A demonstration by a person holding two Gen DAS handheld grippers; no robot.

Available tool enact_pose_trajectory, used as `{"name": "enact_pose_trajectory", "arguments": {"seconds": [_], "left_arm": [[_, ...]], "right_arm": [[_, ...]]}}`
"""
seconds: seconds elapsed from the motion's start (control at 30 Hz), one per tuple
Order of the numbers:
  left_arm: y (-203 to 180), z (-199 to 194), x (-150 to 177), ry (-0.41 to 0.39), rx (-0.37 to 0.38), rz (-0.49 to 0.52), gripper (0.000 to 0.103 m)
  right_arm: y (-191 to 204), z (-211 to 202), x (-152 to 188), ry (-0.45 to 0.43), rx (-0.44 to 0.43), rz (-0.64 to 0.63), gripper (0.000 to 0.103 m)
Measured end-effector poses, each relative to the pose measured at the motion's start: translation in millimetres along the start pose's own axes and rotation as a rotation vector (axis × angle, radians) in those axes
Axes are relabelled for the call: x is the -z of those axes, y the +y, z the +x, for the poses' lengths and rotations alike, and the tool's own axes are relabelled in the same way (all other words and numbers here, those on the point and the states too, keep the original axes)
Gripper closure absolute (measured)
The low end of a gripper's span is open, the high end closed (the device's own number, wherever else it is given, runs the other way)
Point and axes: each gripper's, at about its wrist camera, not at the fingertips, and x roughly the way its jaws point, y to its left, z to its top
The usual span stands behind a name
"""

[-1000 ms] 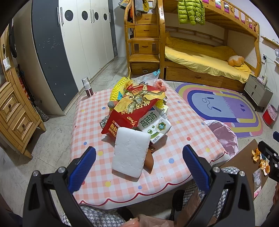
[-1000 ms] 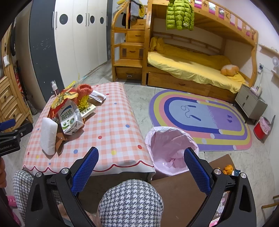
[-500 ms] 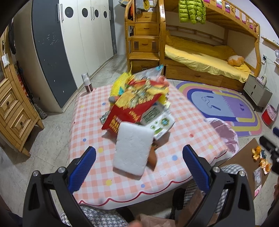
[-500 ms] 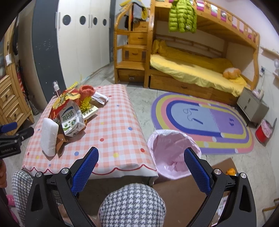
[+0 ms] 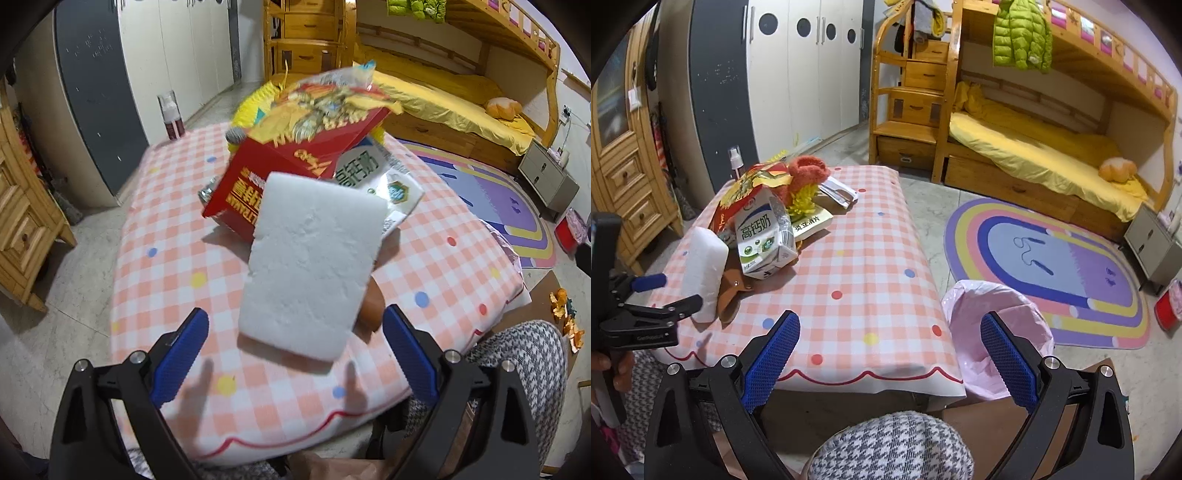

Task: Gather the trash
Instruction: 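Grasp the white foam block with the left tool while the right tool grasps the red snack bag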

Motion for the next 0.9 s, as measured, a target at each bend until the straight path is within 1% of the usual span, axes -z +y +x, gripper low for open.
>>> {"name": "enact_pose_trajectory", "arguments": {"seconds": [0.1,0.2,0.23,0.27,0.3,0.33,0.37,0.4,0.43,0.47,0.5,0.53,0.7,0.77,0.83,0.9], "left_arm": [[5.2,9.0,-4.4,-0.002,0.039,-0.007,0.016],[6.1,11.9,-8.5,-0.029,0.082,0.004,0.020],[5.6,14.0,-10.2,-0.032,0.101,0.012,0.031],[4.5,16.4,-11.4,-0.036,0.113,0.015,0.035],[4.7,15.0,-11.6,-0.045,0.128,0.013,0.036],[3.7,13.6,-12.1,-0.051,0.130,0.016,0.038],[2.6,10.2,-11.2,-0.060,0.128,0.025,0.039],[1.0,4.9,-11.1,-0.070,0.122,0.034,0.040],[0.3,-2.2,-11.7,-0.085,0.114,0.042,0.040],[1.3,-11.2,-13.3,-0.104,0.108,0.039,0.041],[3.2,-18.4,-15.2,-0.118,0.106,0.032,0.041],[6.0,-27.7,-18.2,-0.133,0.098,0.023,0.041],[18.0,-53.6,-31.2,-0.179,0.065,-0.003,0.041],[25.3,-54.7,-33.9,-0.188,0.014,-0.013,0.041],[36.1,-47.5,-37.4,-0.177,-0.025,-0.031,0.041],[44.2,-44.2,-38.4,-0.173,-0.040,-0.049,0.041]], "right_arm": [[-1.1,2.4,-2.0,0.010,-0.019,0.012,0.007],[1.0,6.6,-6.2,0.009,-0.045,-0.001,0.011],[3.1,7.1,-7.6,0.009,-0.072,-0.009,0.013],[5.3,8.3,-8.9,0.012,-0.082,-0.017,0.016],[8.2,9.8,-10.5,0.015,-0.087,-0.029,0.033],[10.2,10.9,-11.4,0.018,-0.084,-0.035,0.036],[11.0,12.0,-13.2,0.016,-0.083,-0.031,0.037],[11.1,13.0,-15.7,0.016,-0.093,-0.019,0.040],[10.7,13.6,-17.6,0.019,-0.103,-0.012,0.049],[12.0,15.0,-20.9,0.020,-0.115,-0.007,0.054],[14.8,16.2,-25.4,0.015,-0.121,-0.010,0.063],[18.0,17.1,-29.6,0.008,-0.130,-0.016,0.066],[42.7,25.7,-50.4,0.002,-0.195,-0.057,0.065],[56.7,31.5,-58.2,0.002,-0.226,-0.074,0.064],[70.2,38.8,-64.9,0.008,-0.249,-0.093,0.059],[84.9,47.4,-71.9,0.018,-0.286,-0.104,0.056]]}}
